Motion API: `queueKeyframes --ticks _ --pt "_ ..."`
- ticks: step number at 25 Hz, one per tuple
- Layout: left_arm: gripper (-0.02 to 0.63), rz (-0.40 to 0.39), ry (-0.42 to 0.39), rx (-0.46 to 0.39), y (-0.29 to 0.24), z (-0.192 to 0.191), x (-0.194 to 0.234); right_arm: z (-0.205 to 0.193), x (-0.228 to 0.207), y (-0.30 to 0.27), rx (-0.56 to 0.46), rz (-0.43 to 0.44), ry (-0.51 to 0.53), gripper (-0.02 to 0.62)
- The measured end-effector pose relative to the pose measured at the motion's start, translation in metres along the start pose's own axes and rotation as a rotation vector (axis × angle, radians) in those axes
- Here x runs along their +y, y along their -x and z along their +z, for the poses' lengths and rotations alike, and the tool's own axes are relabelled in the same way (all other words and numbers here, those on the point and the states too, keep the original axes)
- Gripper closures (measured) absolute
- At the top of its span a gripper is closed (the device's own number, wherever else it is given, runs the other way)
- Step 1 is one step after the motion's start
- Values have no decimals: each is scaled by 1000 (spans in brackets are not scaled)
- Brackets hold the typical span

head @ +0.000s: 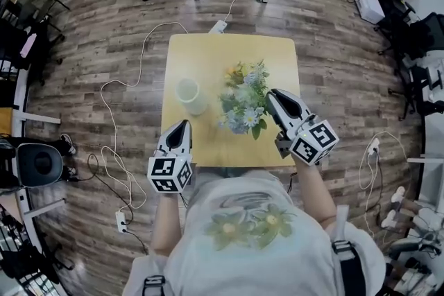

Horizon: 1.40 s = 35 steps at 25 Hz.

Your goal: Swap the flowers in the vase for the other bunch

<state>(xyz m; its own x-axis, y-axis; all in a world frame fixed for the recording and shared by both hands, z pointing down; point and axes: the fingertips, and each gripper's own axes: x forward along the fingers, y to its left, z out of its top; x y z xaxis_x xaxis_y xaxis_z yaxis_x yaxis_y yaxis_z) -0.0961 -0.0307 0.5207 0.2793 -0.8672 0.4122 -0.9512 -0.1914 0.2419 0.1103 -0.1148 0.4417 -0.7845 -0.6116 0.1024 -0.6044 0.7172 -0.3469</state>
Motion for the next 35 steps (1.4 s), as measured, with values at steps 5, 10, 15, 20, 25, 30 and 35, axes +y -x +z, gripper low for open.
queueKeyframes --ticks 5,10,15,20,25,30,35 --pt "589 -23 -17 27 -12 -6 -9 -39 -9 8 72 -60 -49 529" --pt "589 -27 -18 40 -19 -8 -12 -76 -19 10 140 -102 -67 529" --pt "589 -25 -21 51 -23 -14 -9 -120 -29 4 213 -126 -67 529" --pt "589 -21 -22 53 -26 -13 -5 -155 -38 -6 286 -129 -57 528" --pt "589 -14 -20 57 -29 -12 -7 -187 -47 -9 361 -131 -68 528" --pt "589 -11 -18 63 -32 -14 -7 -207 -51 -13 400 -128 -66 528" --pt "589 -9 -14 65 -39 -11 -6 -214 -52 -19 443 -94 -68 504"
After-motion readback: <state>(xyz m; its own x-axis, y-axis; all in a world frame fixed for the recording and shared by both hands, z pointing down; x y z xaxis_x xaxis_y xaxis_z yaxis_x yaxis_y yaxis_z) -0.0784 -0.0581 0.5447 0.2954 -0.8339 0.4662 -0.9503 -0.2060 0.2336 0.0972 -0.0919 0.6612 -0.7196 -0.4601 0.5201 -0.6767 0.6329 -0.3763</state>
